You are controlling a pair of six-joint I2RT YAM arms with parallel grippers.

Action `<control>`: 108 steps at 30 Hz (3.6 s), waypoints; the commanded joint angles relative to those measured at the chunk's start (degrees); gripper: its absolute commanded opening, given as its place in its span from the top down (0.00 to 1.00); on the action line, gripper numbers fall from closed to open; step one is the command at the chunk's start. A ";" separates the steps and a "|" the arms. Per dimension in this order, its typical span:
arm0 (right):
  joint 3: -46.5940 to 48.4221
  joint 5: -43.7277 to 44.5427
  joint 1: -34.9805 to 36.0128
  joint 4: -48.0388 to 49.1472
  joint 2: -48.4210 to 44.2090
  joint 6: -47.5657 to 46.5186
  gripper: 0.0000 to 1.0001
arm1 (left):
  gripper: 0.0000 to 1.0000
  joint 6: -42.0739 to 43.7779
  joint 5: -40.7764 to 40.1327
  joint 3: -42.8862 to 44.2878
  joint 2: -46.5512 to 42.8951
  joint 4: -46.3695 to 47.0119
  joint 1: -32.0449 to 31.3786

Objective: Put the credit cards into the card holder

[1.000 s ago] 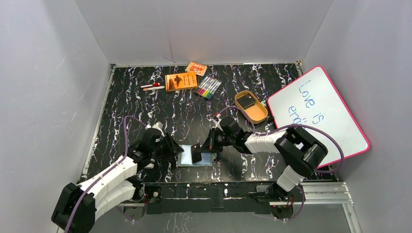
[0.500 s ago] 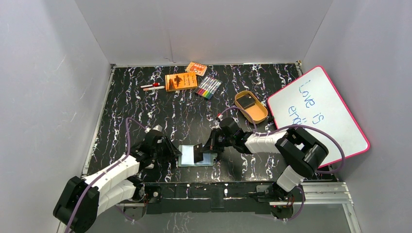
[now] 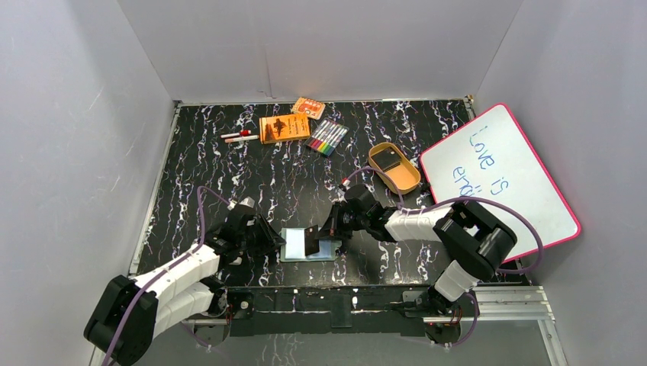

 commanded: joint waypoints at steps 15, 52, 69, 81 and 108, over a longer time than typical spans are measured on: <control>3.47 -0.84 1.42 3.69 4.73 2.54 1.00 | 0.73 0.01 1.99 -1.51 1.53 2.59 -0.14; 0.70 1.54 2.25 9.79 6.35 6.83 1.00 | 0.77 -0.88 2.25 -2.85 1.87 3.77 -0.21; 0.61 3.80 2.87 9.50 5.93 6.76 1.00 | 0.78 -0.86 2.55 -2.76 2.39 4.07 -0.15; -0.37 5.87 2.86 9.29 5.06 7.13 1.00 | 0.78 -0.93 2.64 -2.98 2.74 4.35 -0.15; 4.46 -2.77 4.08 13.69 11.72 5.38 1.00 | 0.78 -0.66 2.82 -2.79 3.89 5.26 -0.15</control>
